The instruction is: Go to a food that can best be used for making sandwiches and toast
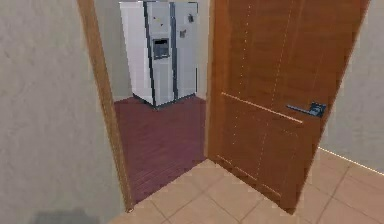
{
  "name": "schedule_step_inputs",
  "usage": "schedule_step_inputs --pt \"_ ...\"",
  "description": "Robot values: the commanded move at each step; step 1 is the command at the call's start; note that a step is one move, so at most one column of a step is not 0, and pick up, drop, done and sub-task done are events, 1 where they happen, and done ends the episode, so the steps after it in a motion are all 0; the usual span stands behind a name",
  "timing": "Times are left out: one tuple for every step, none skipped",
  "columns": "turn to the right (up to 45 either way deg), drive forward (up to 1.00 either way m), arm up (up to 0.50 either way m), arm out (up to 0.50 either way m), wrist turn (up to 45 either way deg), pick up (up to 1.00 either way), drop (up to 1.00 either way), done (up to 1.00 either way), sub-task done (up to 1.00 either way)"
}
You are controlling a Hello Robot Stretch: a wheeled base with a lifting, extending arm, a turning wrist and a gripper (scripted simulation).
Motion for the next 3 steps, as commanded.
schedule_step_inputs --pt "0.0 1.0 0.0 0.0 0.0 0.0 0.0 0.0 0.0" --pt "-15.0 0.0 0.0 0.0 0.0 0.0 0.0 0.0 0.0" --pt "-3.0 0.0 0.0 0.0 0.0 0.0 0.0 0.0 0.0"
